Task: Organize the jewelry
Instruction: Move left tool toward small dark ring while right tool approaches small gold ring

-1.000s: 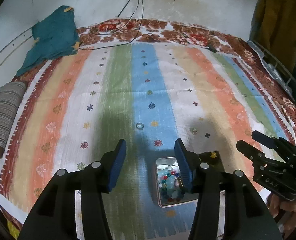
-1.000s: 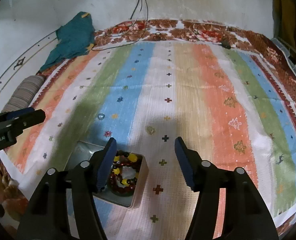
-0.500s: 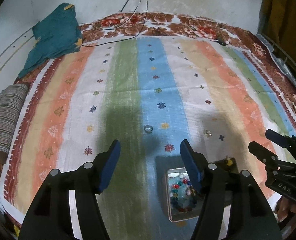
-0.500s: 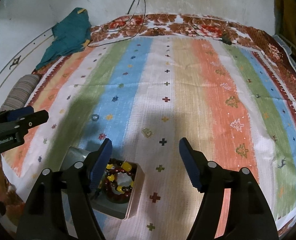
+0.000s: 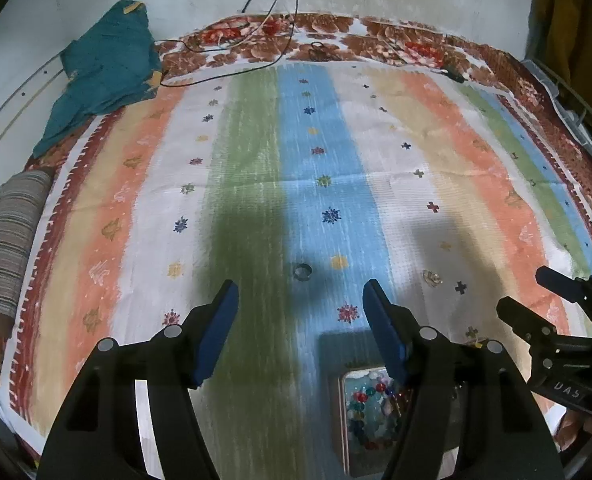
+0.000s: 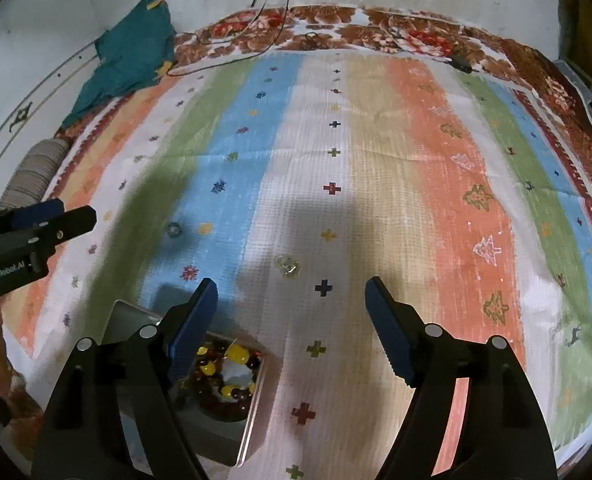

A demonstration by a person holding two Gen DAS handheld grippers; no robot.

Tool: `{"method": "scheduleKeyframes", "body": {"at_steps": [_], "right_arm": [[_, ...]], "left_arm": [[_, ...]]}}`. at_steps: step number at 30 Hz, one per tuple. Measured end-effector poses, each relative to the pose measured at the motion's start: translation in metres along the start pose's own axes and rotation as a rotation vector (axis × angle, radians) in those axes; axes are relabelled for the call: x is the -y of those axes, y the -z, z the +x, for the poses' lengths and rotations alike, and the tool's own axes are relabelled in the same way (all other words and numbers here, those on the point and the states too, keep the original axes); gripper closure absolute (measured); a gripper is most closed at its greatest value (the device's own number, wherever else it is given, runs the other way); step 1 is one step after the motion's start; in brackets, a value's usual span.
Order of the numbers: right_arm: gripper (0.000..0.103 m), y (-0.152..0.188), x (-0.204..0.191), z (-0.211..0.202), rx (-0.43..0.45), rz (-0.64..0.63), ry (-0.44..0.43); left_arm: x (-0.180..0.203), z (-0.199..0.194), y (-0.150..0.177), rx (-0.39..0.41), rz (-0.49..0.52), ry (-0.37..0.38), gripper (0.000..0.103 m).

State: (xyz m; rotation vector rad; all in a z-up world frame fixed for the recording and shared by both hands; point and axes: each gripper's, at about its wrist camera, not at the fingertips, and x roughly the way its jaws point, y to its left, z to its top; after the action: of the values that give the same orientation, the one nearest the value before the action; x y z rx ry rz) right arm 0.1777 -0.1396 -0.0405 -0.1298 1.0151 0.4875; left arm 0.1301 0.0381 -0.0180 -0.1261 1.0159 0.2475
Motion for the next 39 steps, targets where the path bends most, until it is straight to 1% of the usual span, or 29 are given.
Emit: {"method": "scheduleKeyframes", "body": {"at_steps": [6, 15, 20, 24, 27, 30, 34, 37, 39], "right_arm": [[0.027, -0.005, -0.002, 0.012, -0.021, -0.011, 0.010], [0.027, -0.007, 0.001, 0.037, -0.078, -0.021, 0.020], [0.027, -0.011, 0.003, 0.042, -0.075, -0.009, 0.021], [0.027, -0.015, 0.004, 0.049, -0.096, 0.008, -0.007], [0.027, -0.017, 0.003, 0.058, -0.121, 0.007, -0.003], [0.027, -0.017, 0.005, 0.067, -0.150, 0.029, -0.034], [0.027, -0.019, 0.007, 0.074, -0.162, 0.027, -0.016], [0.027, -0.020, 0.009, 0.080, -0.174, 0.031, -0.013], [0.027, -0.021, 0.009, 0.087, -0.186, 0.024, -0.007]], "left_arm": [[-0.002, 0.019, -0.008, -0.030, -0.010, -0.013, 0.036], [-0.005, 0.045, -0.015, -0.074, -0.011, -0.032, 0.035], [-0.003, 0.056, -0.016, -0.091, 0.001, -0.040, 0.035], [-0.003, 0.062, -0.017, -0.100, 0.012, -0.043, 0.034], [-0.003, 0.069, -0.018, -0.114, 0.017, -0.045, 0.034], [-0.002, 0.077, -0.018, -0.129, 0.024, -0.047, 0.034], [-0.001, 0.087, -0.018, -0.147, 0.031, -0.036, 0.034], [-0.003, 0.094, -0.020, -0.168, 0.008, -0.006, 0.034], [-0.001, 0.100, -0.021, -0.175, 0.016, -0.006, 0.034]]}}
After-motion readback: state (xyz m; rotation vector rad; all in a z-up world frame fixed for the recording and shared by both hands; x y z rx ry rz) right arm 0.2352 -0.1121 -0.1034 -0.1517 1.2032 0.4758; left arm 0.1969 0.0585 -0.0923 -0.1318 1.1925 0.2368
